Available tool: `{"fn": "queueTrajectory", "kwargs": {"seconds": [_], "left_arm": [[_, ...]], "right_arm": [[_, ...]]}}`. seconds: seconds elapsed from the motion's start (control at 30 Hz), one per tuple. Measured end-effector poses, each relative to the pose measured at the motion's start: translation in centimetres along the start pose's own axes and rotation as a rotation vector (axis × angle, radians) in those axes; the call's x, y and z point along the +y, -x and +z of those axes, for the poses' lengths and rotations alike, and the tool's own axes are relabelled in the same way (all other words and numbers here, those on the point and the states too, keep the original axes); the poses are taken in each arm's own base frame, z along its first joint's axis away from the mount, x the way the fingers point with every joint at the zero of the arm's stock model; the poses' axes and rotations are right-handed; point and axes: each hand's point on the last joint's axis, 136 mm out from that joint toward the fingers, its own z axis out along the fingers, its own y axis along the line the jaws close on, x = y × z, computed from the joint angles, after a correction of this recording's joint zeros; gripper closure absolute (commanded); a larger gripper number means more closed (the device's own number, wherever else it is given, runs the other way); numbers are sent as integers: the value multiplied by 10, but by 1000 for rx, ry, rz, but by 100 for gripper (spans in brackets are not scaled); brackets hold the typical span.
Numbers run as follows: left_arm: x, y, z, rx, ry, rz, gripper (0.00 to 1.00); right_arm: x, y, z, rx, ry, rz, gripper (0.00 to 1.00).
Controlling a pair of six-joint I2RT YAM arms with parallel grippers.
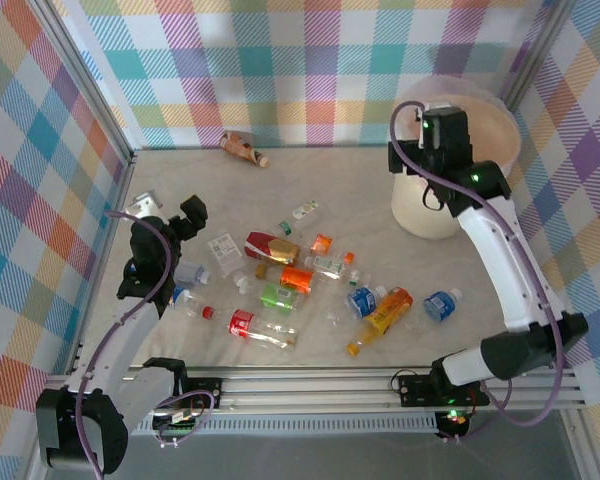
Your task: Put the plastic bottles in the bin
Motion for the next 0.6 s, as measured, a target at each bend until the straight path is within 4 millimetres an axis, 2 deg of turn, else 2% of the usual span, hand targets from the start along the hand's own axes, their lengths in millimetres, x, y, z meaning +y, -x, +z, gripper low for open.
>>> {"fn": "queueTrajectory", "kwargs": {"seconds": [0.27, 0.6], "left_arm": [[-6, -8, 7, 52, -25, -30, 0], [-14, -13, 14, 91, -57, -48, 0]], "right_arm": [[-1, 7, 36, 101, -32, -72, 0], [-13, -1, 79, 221, -15, -71, 0]]}}
